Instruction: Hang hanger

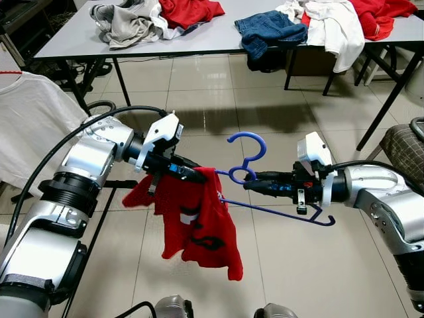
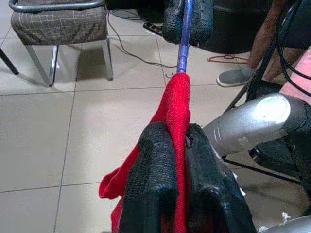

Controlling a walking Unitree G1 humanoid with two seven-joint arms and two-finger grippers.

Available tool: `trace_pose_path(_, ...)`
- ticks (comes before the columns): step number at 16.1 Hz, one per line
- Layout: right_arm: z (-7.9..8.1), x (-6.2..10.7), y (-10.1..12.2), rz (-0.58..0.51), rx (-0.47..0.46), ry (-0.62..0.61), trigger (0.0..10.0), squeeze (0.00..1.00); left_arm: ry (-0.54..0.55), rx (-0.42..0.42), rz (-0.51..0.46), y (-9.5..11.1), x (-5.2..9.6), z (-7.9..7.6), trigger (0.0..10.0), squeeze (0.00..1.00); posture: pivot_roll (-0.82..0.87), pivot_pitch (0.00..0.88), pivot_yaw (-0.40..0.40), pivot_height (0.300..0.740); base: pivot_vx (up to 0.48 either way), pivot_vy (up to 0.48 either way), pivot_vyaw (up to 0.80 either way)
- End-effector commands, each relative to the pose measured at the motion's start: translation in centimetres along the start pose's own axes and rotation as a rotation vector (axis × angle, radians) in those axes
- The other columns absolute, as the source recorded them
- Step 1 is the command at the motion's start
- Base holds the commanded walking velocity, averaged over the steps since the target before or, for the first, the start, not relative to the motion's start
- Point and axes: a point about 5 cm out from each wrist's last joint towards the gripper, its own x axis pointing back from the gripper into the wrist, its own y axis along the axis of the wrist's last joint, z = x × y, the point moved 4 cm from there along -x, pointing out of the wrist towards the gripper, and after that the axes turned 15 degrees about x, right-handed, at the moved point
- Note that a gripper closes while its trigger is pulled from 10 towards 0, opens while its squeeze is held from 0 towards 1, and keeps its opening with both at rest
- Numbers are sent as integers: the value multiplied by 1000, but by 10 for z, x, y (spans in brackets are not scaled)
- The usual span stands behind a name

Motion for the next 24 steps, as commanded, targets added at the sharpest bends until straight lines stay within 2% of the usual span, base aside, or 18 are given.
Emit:
trace_pose_path(1, -2, 1, 14, -30, 46, 11, 824, 0, 7, -20, -11, 8, 4, 0, 0, 0, -127, 0, 73, 740, 0, 0, 0)
trace_pose_path(2, -5, 2, 14, -24, 42, -15, 10000, 0, 8, -20, -19, 9, 5, 0, 0, 0, -127, 0, 73, 740, 0, 0, 0)
trace_pose_path(3, -15, 7, 17, -50, 22, -84, 10000, 1000, 25, -15, -38, 9, 6, 1, 0, 0, -127, 0, 73, 740, 0, 0, 0)
trace_pose_path(6, -21, 19, 24, -82, 31, -129, 10000, 1000, 71, 2, -58, 4, 7, 5, 0, 0, -131, 0, 77, 740, 0, 0, 0)
trace_pose_path(8, -21, 49, 40, -164, 17, -187, 10000, 1000, 184, 30, -47, -12, 12, 15, 0, 0, -131, 0, 78, 740, 0, 0, 0)
trace_pose_path(9, -20, 53, 42, -177, 14, -191, 10000, 1000, 197, 34, -44, -14, 12, 16, 0, 0, -131, 0, 78, 740, 0, 0, 0)
trace_pose_path(11, -8, 67, 59, -273, -8, -215, 10000, 1000, 323, 45, -61, -22, 17, 26, 0, 0, -137, 0, 82, 740, 0, 0, 0)
trace_pose_path(12, 3, 62, 56, -266, -34, -199, 10000, 1000, 352, 50, -130, -15, 18, 29, 0, 0, -142, 0, 85, 740, 0, 0, 0)
trace_pose_path(15, 26, 42, 33, -181, -109, -161, 10000, 1000, 315, 57, -218, -4, 17, 24, 0, 0, -142, 0, 85, 740, 0, 0, 0)
trace_pose_path(16, 27, 33, 11, -106, -140, -219, 10000, 1000, 276, 53, -255, 3, 16, 18, 0, 0, -146, 0, 87, 740, 0, 0, 0)
trace_pose_path(17, 21, 28, -8, -58, -177, -316, 10000, 1000, 238, 44, -273, 9, 16, 13, 0, 0, -146, 0, 87, 740, 0, 0, 0)
trace_pose_path(18, 19, 28, -12, -47, -190, -343, 10000, 1000, 230, 42, -277, 11, 16, 12, 0, 0, -144, 0, 85, 740, 0, 0, 0)
trace_pose_path(19, 12, 28, -29, -26, -236, -442, 10000, 1000, 178, 34, -299, 20, 17, 5, 0, 0, -143, 0, 84, 740, 0, 0, 0)
trace_pose_path(20, 9, 28, -37, -14, -258, -485, 10000, 1000, 156, 30, -304, 24, 18, 2, 0, 0, -141, 0, 82, 740, 0, 0, 0)
trace_pose_path(21, 9, 30, -58, 23, -327, -543, 10000, 1000, 124, 19, -312, 32, 20, -2, 0, 0, -138, 0, 80, 740, 0, 0, 0)
trace_pose_path(24, 22, 35, -85, 46, -426, -562, 10000, 1000, 74, 9, -368, 48, 24, -9, 0, 0, -134, 0, 75, 740, 0, 0, 0)
